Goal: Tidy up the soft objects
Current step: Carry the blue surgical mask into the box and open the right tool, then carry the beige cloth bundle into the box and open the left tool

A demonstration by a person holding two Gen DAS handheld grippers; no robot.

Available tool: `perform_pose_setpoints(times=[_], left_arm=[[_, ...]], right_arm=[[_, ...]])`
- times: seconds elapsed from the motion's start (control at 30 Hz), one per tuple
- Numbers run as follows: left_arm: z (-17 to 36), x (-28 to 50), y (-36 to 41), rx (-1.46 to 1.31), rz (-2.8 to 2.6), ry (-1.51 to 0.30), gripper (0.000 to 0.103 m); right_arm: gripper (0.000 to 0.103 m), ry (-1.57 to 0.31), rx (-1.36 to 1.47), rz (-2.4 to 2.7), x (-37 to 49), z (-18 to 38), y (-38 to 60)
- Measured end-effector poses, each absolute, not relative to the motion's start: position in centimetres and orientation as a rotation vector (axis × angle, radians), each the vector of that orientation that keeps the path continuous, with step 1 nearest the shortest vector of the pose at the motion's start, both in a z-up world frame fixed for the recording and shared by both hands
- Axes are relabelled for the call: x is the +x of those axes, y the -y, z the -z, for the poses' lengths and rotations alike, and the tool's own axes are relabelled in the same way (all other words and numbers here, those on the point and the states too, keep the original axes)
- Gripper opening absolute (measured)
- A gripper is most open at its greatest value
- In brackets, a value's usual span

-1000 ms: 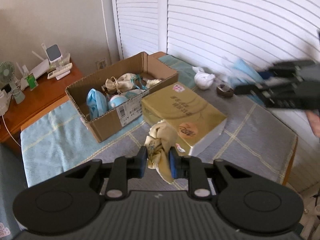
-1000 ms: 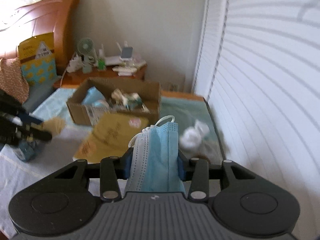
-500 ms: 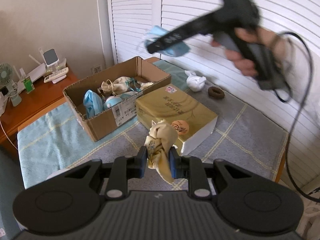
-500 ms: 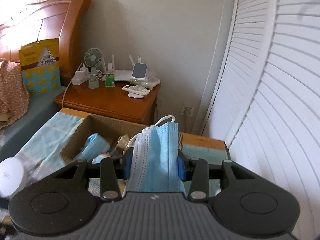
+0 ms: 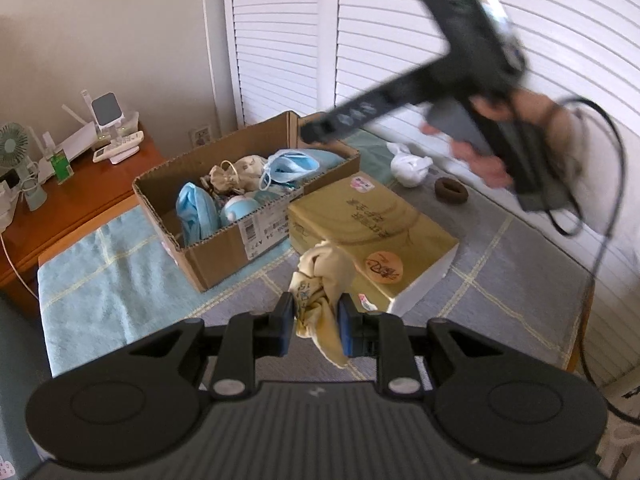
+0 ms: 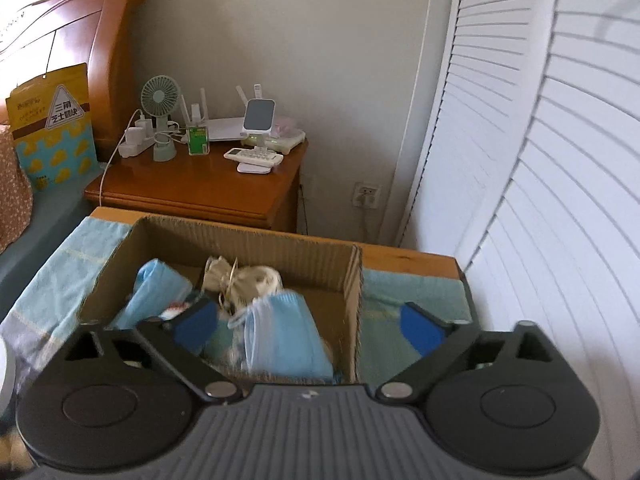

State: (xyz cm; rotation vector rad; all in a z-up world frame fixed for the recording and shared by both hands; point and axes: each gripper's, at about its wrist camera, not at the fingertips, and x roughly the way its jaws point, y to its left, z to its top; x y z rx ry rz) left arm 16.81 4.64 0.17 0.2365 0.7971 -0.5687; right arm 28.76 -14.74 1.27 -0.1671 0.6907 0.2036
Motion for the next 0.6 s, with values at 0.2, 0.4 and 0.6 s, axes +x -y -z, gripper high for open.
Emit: perform_pose_setpoints(times=[0.2,0.4,0.6], left_arm=[[-0.8,17.7,-4.5,0.232,0.527,-0.804,0.022],[-2.0,19.6,-3.9,0.256,0.475,-0.801,0.022],[-2.8,24.0,-3.2,0.259,0.413,-0.802,0.022]], right_arm=[[0.103,-0.687,-0.159,-0.191,24.7,-2.0,16.0],[0.103,-0.684,-0.144,-0.198,21.2,-2.5,16.3],[0.103,-0.673,-0.198,-0.176,18.1,-1.3,16.1]])
